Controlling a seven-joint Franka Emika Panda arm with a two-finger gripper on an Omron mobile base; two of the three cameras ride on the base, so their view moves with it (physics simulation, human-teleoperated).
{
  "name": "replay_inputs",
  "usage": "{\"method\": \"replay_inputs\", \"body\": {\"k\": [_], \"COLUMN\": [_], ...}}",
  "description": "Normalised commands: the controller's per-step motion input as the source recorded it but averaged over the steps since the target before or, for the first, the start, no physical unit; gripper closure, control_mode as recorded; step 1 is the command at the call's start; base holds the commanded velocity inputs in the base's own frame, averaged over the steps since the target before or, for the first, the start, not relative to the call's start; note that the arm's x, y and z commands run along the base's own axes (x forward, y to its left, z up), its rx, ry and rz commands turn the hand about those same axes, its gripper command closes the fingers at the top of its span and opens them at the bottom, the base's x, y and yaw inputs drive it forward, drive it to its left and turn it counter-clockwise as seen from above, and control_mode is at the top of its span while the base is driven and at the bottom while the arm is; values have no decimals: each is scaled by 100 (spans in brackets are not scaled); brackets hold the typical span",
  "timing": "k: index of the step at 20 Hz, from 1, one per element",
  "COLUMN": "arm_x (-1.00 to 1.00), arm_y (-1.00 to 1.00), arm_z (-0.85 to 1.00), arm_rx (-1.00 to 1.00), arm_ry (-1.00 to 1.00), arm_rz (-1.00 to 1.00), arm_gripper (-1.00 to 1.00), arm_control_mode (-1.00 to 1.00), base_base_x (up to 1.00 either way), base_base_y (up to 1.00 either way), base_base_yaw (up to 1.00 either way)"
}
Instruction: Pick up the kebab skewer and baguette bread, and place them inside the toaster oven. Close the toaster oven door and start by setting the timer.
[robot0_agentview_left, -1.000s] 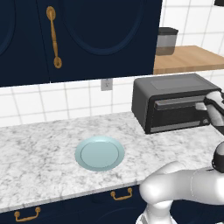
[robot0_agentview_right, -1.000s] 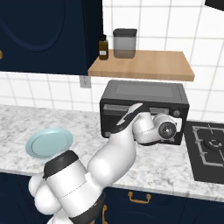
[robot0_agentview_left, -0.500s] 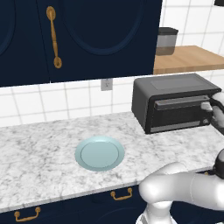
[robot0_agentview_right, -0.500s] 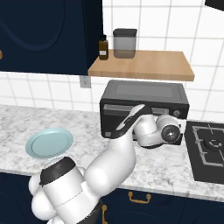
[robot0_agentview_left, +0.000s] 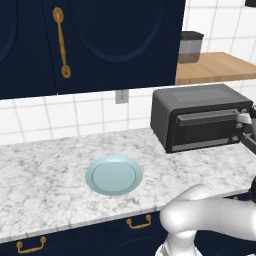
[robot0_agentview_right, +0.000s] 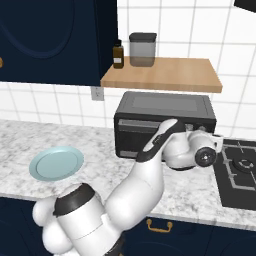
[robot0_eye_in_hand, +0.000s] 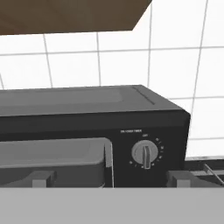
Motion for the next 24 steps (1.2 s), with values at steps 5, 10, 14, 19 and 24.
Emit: {"method": "replay_inputs", "body": {"k": [5, 10, 14, 19, 24], "arm_x": [0, 2, 18, 19, 10], "arm_y": [-12, 0, -7, -21, -22], "arm_z": [0, -10, -12, -8, 0], "arm_rx": [0, 0, 0, 0, 0], "arm_ry": [-12, -2, -6, -4, 0], "arm_rz": [0, 0, 0, 0, 0], "arm_gripper": [-100, -100, -100, -100, -100], "arm_control_mode": [-100, -100, -100, -100, -100], "base_base_x": [0, 0, 0, 0, 0], "base_base_y": [0, 0, 0, 0, 0], "base_base_yaw": [0, 0, 0, 0, 0]}}
